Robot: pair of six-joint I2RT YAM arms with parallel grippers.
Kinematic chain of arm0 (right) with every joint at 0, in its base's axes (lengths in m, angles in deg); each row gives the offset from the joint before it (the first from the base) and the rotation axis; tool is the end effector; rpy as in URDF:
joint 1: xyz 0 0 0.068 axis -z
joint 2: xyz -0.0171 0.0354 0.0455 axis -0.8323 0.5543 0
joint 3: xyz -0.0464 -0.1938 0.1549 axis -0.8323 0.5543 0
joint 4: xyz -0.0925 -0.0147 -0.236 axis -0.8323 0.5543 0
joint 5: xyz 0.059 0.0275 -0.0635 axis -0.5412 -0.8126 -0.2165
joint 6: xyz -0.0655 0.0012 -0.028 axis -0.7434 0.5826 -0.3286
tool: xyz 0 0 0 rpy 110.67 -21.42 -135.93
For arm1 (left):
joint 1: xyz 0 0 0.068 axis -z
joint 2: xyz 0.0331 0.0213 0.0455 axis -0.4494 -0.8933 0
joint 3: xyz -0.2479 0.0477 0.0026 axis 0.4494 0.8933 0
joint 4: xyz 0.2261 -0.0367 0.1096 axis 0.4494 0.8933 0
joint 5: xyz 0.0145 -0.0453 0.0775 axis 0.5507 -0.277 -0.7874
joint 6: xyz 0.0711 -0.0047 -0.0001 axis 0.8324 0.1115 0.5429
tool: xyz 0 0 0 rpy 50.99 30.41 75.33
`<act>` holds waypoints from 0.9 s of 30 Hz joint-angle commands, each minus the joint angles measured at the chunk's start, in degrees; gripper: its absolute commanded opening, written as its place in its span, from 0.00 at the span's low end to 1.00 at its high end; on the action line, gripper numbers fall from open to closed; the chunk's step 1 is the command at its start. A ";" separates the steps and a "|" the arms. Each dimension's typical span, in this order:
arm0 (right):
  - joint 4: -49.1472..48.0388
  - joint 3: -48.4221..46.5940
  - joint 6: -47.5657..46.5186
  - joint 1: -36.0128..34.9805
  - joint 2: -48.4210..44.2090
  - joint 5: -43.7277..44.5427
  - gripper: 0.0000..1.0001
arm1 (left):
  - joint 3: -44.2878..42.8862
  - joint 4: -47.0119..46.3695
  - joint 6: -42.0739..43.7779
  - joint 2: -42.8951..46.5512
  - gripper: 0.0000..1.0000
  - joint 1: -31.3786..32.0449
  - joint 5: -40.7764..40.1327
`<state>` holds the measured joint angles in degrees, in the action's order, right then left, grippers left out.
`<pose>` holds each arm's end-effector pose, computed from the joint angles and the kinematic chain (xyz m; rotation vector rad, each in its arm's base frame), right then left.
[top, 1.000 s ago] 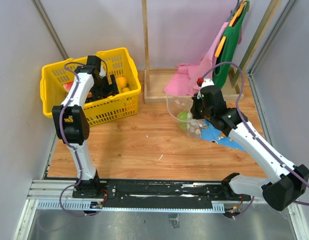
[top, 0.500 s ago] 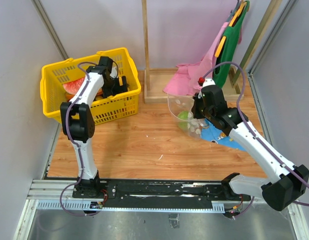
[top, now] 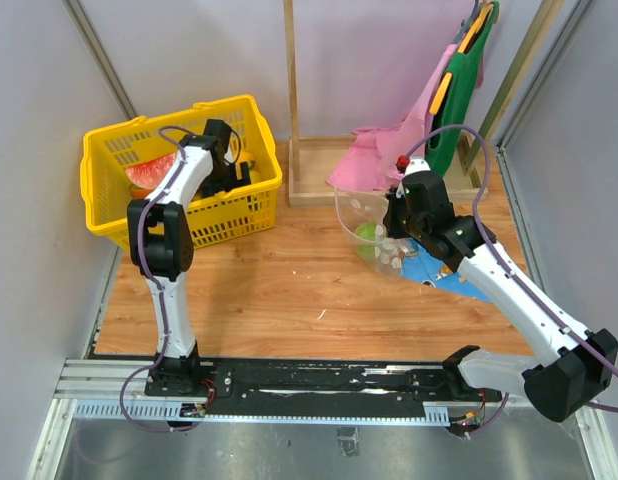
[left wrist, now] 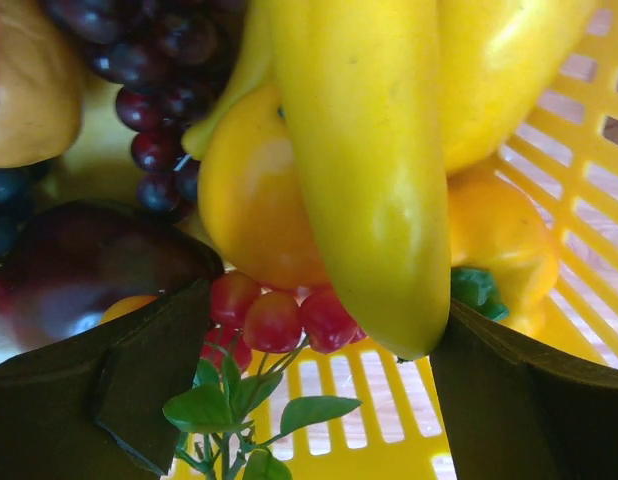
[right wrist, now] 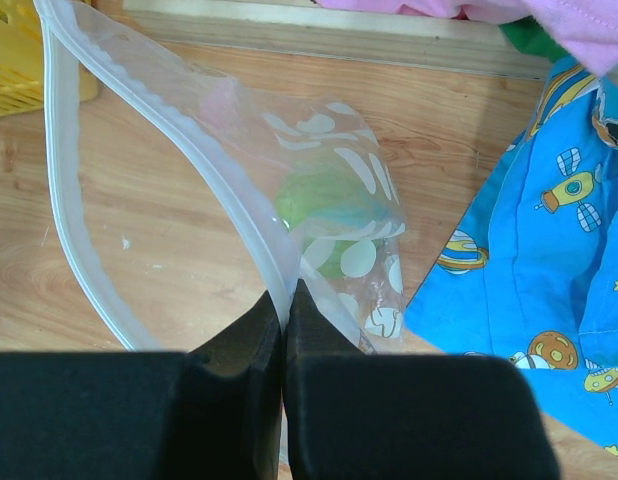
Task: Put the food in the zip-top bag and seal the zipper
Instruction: Pick up the fake fruit from the bin.
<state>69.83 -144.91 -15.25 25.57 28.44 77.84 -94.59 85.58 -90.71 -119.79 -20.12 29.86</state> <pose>0.2464 0.1379 0.3193 -0.1069 2.1272 0.3990 0.4236 -0.0506 0.2025 -0.2633 2.8374 -0.1287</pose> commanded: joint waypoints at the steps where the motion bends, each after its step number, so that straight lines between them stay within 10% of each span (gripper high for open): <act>1: -0.44 0.57 0.20 0.88 -0.35 0.14 0.03 | -2.22 1.98 -1.63 1.44 0.90 -0.89 -7.03; 27: -0.45 1.13 0.64 0.97 -1.36 -0.30 0.03 | 7.45 1.71 -3.65 4.61 0.74 -1.93 -4.05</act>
<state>69.68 -144.48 -15.20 25.59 28.39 77.77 -88.30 87.64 -94.38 -114.72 -21.80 24.33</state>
